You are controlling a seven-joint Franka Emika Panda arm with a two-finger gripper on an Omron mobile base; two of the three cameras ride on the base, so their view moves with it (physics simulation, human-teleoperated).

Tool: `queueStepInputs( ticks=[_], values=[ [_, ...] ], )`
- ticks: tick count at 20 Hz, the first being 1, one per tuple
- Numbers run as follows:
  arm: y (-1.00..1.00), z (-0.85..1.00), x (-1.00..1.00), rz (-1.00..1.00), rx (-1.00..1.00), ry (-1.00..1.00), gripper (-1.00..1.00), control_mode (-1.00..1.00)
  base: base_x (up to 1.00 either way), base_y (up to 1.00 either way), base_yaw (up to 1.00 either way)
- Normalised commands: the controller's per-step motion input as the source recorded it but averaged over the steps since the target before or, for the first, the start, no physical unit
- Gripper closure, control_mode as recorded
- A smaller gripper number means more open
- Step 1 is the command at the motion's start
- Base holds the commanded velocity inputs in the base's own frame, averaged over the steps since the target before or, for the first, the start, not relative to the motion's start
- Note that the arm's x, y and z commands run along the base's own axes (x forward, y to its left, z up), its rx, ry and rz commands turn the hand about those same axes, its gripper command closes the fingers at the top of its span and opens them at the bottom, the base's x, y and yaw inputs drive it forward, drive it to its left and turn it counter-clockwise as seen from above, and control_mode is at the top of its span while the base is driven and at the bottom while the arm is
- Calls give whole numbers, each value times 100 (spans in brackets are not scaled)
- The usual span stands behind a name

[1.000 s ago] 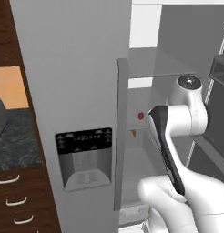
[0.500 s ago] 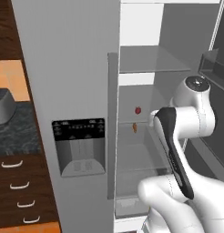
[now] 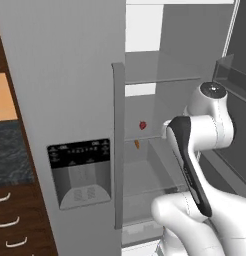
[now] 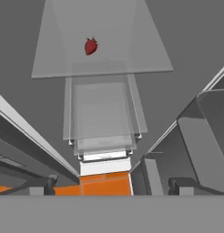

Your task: Take the strawberry from the fridge and place it on top of the pancake, located on the dining counter.

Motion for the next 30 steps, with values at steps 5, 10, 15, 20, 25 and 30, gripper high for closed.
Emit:
queueStepInputs(
  ticks=[5,10,15,20,25,30],
  values=[
    [0,0,0,0,0,0,-100,100,38,1,-4],
    [0,0,26,0,1,0,-100,-100,28,0,0],
    [0,-8,68,0,1,0,-100,-100,0,0,0],
    [0,-12,66,0,0,0,-100,-100,0,0,0],
    [1,-22,17,0,0,4,-100,-100,0,0,0],
    [6,-44,30,0,0,0,-100,-100,0,0,0]
  ],
)
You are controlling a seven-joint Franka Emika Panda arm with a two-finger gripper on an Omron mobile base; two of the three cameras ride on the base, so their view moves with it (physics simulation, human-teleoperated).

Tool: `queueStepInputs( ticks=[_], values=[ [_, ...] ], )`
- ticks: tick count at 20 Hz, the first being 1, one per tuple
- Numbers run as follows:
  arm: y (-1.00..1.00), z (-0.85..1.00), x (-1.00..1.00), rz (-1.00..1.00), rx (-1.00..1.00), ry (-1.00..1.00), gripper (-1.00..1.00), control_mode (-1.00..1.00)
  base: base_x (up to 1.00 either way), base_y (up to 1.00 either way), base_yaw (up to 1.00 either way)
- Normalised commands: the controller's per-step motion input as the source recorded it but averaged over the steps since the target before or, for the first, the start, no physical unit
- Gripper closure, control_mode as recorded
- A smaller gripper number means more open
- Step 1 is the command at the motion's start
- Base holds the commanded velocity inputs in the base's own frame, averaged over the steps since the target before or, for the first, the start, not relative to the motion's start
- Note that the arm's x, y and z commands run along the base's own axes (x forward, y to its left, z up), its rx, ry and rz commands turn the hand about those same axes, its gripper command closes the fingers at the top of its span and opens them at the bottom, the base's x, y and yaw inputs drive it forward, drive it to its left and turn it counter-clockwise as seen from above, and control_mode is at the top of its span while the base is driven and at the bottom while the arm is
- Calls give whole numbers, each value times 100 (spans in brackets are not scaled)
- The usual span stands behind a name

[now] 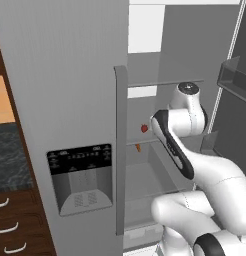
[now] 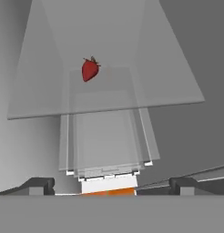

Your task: Take the strawberry from the fridge and place it on top of the pancake, located on the dining counter.

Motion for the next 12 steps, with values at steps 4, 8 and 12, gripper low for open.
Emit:
queueStepInputs(
  ticks=[4,8,12],
  values=[
    [2,-26,44,0,0,0,-100,-100,0,0,0],
    [13,-16,39,0,0,0,-100,-100,0,0,0],
    [22,-15,47,0,0,1,-100,-100,0,0,0]
  ],
)
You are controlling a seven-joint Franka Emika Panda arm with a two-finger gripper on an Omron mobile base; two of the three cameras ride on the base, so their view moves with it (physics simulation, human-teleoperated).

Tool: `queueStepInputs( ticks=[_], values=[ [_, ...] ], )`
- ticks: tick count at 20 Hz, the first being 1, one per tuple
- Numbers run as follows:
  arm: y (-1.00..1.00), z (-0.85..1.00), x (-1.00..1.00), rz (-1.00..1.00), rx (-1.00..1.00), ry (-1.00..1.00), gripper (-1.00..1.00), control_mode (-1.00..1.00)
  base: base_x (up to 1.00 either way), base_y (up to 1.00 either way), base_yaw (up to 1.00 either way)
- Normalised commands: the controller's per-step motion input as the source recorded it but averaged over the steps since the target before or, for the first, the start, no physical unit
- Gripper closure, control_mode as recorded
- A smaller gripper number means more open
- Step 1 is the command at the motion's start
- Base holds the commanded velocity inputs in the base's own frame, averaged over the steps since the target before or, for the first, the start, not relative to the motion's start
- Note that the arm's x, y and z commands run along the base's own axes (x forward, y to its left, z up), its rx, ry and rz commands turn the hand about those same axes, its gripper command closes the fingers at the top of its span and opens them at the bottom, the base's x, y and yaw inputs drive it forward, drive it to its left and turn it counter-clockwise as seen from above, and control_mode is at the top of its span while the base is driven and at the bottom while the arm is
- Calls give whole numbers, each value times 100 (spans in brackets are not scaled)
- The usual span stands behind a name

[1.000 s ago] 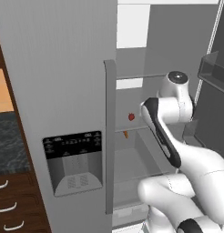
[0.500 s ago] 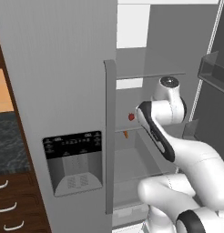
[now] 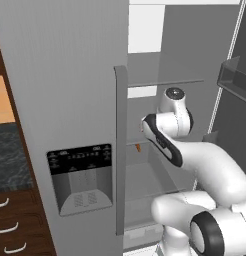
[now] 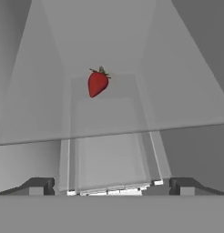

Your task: Take the strawberry from the fridge and place it on top of the pancake, located on the dining counter.

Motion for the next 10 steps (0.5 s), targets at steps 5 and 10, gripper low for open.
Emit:
queueStepInputs(
  ticks=[5,10],
  values=[
    [11,-24,45,0,0,1,-100,-100,0,0,0],
    [7,-31,45,0,0,0,-100,-100,0,0,0]
  ],
)
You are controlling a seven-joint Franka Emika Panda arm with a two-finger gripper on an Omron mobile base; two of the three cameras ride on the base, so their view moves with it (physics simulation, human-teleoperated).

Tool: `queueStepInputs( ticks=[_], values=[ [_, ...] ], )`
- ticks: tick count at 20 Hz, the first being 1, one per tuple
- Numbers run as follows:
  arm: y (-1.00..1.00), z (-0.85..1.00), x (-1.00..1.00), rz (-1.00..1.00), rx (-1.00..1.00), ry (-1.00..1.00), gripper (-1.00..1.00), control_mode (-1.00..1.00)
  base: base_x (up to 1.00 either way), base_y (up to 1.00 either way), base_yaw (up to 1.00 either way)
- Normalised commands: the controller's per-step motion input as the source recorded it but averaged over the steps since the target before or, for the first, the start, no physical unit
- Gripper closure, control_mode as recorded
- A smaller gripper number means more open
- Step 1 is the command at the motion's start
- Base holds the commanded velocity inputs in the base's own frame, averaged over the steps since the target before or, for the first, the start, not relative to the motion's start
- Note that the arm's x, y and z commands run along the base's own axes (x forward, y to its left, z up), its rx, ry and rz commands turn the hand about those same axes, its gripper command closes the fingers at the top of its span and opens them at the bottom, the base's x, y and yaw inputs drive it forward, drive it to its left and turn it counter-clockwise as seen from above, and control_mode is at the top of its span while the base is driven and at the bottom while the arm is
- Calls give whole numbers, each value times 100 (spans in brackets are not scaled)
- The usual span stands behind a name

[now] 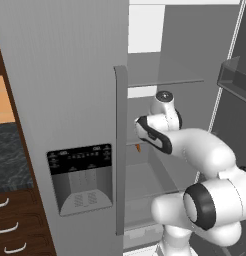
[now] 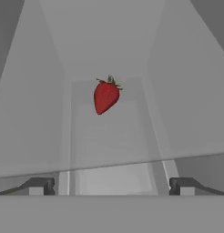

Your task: Take the strawberry from the fridge and place it on top of the pancake, located on the dining counter.

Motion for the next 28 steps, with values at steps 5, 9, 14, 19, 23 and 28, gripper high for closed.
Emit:
queueStepInputs(
  ticks=[5,9,14,19,23,28],
  values=[
    [0,-27,49,0,0,1,-100,-100,0,0,0],
    [0,-25,49,0,0,3,-100,-100,0,0,0],
    [1,-24,46,0,0,4,-100,-100,0,0,0],
    [0,-27,45,0,0,2,-100,-100,0,0,0],
    [0,-31,48,0,0,2,-100,-100,0,0,0],
    [0,-25,28,0,0,1,-100,-100,0,0,0]
  ],
)
